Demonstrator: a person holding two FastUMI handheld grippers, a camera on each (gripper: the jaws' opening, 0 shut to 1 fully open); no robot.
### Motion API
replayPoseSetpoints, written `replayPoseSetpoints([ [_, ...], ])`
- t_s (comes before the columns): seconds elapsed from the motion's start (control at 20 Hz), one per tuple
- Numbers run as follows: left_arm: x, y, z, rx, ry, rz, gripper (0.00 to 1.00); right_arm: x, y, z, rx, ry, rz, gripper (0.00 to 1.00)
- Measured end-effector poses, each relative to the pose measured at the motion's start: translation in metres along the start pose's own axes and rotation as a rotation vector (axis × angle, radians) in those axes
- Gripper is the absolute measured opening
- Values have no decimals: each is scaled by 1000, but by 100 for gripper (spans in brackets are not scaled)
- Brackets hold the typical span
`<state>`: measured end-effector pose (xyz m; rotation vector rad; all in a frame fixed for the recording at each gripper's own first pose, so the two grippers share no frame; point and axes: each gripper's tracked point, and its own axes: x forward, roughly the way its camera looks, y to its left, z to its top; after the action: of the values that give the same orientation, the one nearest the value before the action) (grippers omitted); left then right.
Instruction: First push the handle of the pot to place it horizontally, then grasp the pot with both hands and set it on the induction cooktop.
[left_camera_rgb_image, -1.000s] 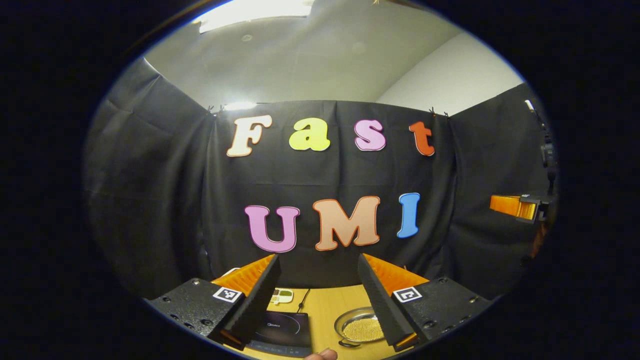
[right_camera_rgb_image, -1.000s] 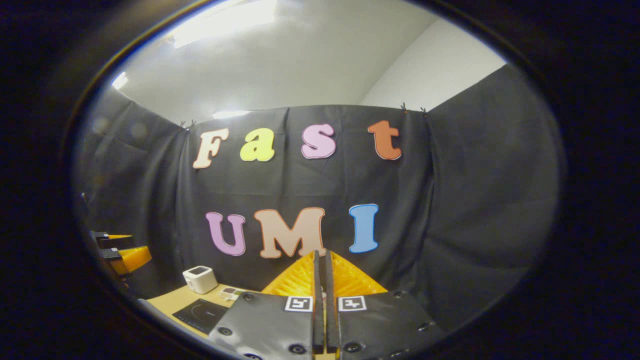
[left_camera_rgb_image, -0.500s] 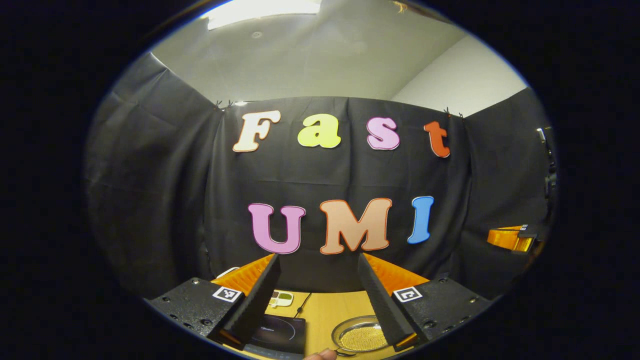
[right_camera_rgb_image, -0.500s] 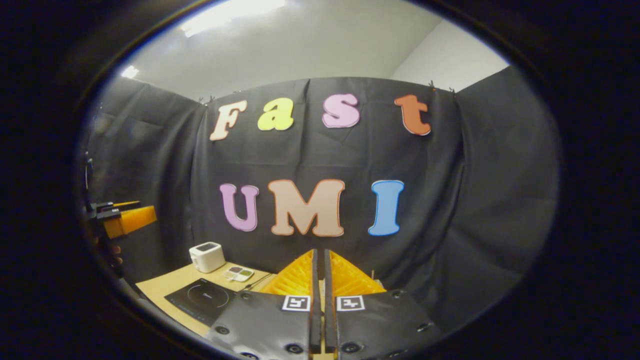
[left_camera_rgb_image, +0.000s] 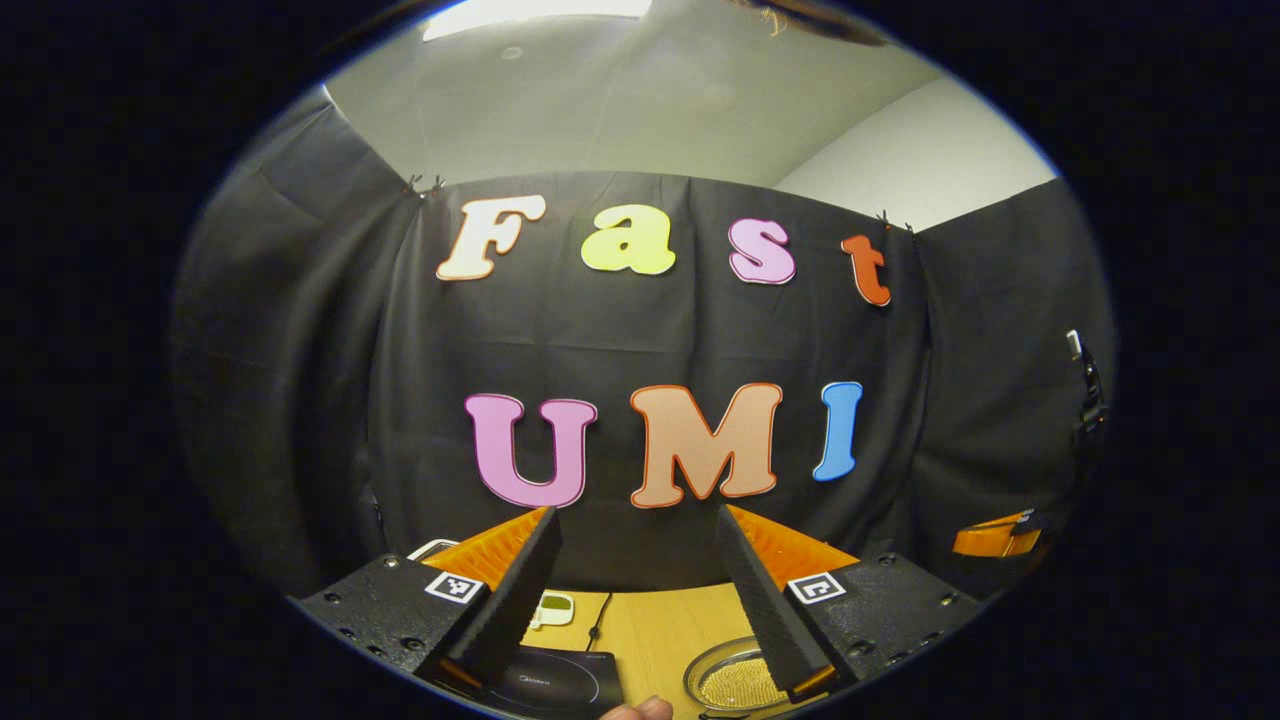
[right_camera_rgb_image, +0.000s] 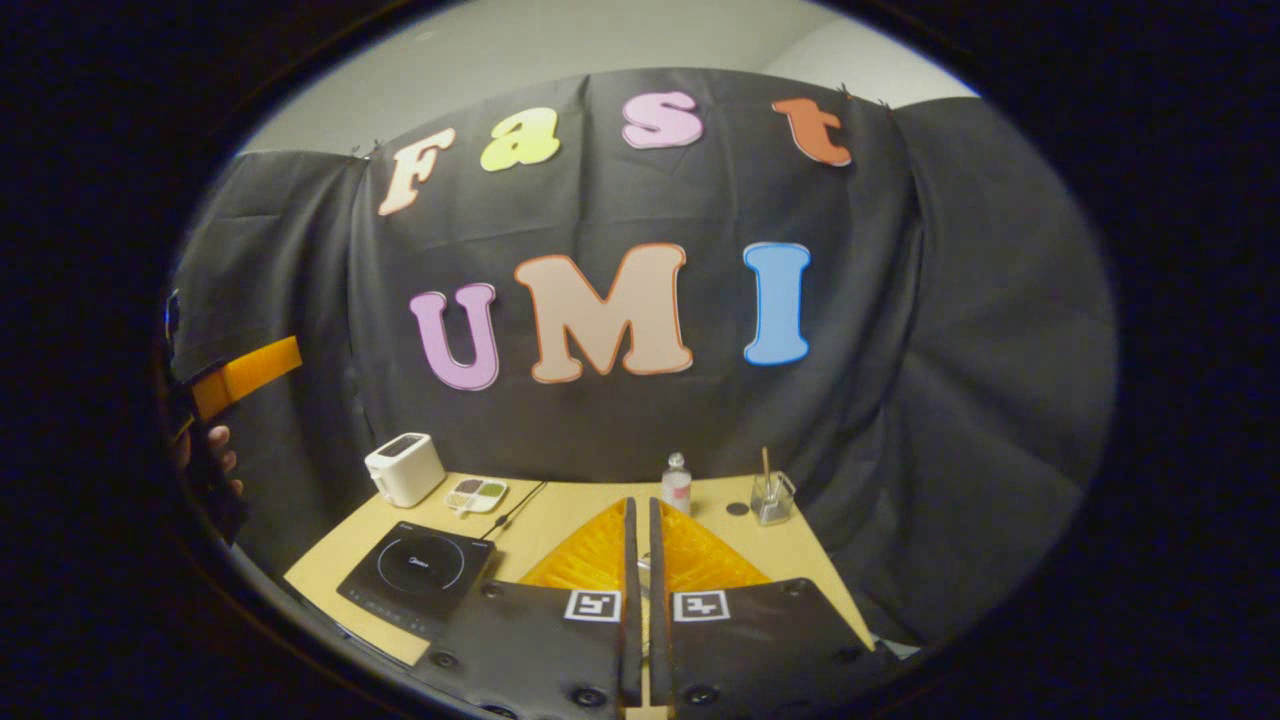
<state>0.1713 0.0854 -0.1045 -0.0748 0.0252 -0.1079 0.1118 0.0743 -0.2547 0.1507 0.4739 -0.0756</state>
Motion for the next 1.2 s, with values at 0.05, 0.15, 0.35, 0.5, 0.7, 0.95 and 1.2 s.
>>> replayPoseSetpoints([
  [0.05,5,5,-11,-9,24,-19,95,4,3,-10,9,22,-18,0],
  [0.15,15,14,-27,-27,48,-54,95,13,11,-35,9,67,-55,0],
  [0.35,24,36,-56,-34,84,-100,95,24,30,-86,38,168,-97,4],
  [0.5,26,49,-72,-23,105,-134,95,30,42,-119,85,236,-117,0],
  [0.7,28,68,-89,9,118,-144,95,34,56,-168,102,350,-131,0],
  [0.95,21,79,-112,13,154,-152,95,31,77,-230,93,509,-121,3],
  [1.2,15,103,-124,-1,175,-111,91,27,85,-290,63,667,-124,3],
])
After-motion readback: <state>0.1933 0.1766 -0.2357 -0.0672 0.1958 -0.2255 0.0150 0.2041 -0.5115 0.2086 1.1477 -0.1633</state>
